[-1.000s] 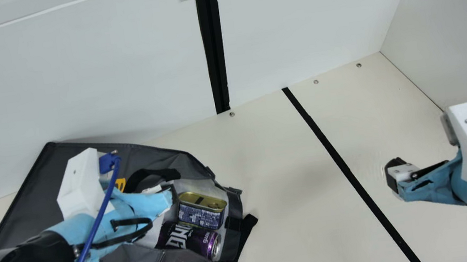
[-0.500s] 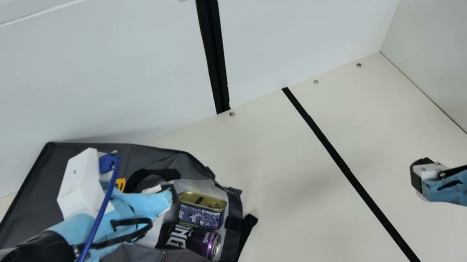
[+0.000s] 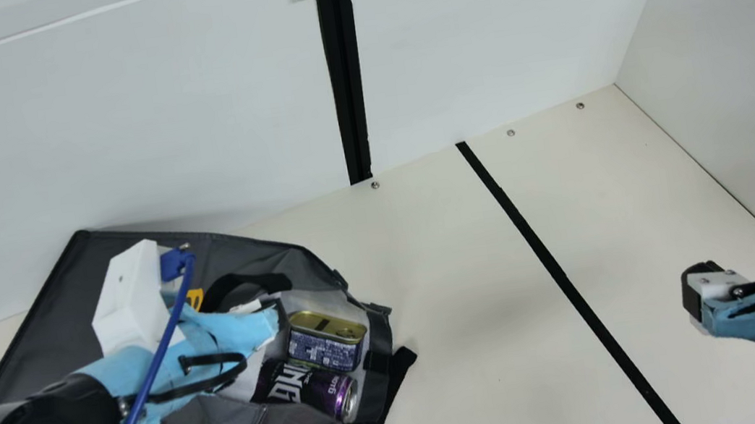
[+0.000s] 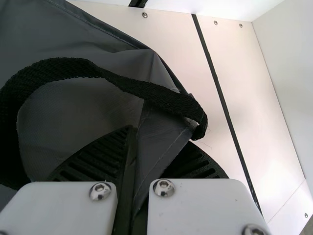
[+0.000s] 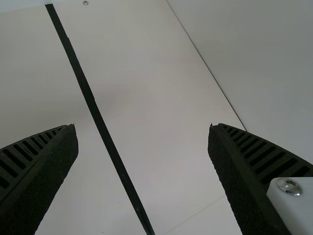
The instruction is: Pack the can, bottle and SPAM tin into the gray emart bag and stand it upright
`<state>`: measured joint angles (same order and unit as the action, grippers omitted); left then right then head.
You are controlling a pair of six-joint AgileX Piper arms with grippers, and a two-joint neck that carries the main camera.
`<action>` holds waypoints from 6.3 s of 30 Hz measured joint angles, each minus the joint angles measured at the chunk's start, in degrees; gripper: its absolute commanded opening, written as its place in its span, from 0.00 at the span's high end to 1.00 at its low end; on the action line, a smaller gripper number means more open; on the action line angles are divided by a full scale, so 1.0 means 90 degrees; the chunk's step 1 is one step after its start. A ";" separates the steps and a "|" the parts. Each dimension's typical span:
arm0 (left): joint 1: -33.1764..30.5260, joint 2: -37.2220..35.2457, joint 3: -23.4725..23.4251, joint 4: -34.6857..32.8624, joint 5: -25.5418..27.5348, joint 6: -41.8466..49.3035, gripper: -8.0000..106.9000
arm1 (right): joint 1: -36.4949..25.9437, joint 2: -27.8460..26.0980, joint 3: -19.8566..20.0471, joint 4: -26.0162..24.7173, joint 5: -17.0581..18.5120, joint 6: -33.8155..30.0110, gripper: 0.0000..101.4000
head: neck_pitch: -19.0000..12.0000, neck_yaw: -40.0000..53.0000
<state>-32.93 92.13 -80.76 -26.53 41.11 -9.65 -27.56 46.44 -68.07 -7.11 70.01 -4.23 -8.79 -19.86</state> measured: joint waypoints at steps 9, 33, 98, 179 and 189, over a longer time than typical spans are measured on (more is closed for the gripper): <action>0.0000 0.0000 0.0000 0.0000 0.0000 0.0000 1.00 | -0.0190 -0.0040 -0.0013 0.0160 0.0000 -0.0168 0.06 | 0.0000 0.0000; 0.0000 0.0000 0.0000 0.0000 0.0000 0.0000 1.00 | -0.0093 0.0321 -0.0074 0.0454 -0.0018 -0.0484 0.06 | 0.0000 -0.0010; 0.0000 0.0000 0.0000 0.0000 0.0000 0.0000 1.00 | 0.0445 0.3783 0.1468 0.5545 -0.2146 -0.5291 0.06 | 0.0000 -0.0010; 0.0000 0.0000 0.0000 0.0014 0.0000 0.0000 1.00 | 0.3767 0.7486 -0.0159 0.8082 -0.3155 -0.7101 0.19 | 0.0000 -0.0010; 0.0000 0.0000 0.0000 0.0014 0.0000 0.0000 1.00 | 0.3785 0.7429 -0.0041 0.8340 -0.2897 -0.7156 0.85 | 0.0000 0.0000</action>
<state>-32.93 92.13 -80.76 -26.40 41.11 -9.65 6.51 113.30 -68.44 67.94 43.94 -68.64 -8.79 -19.86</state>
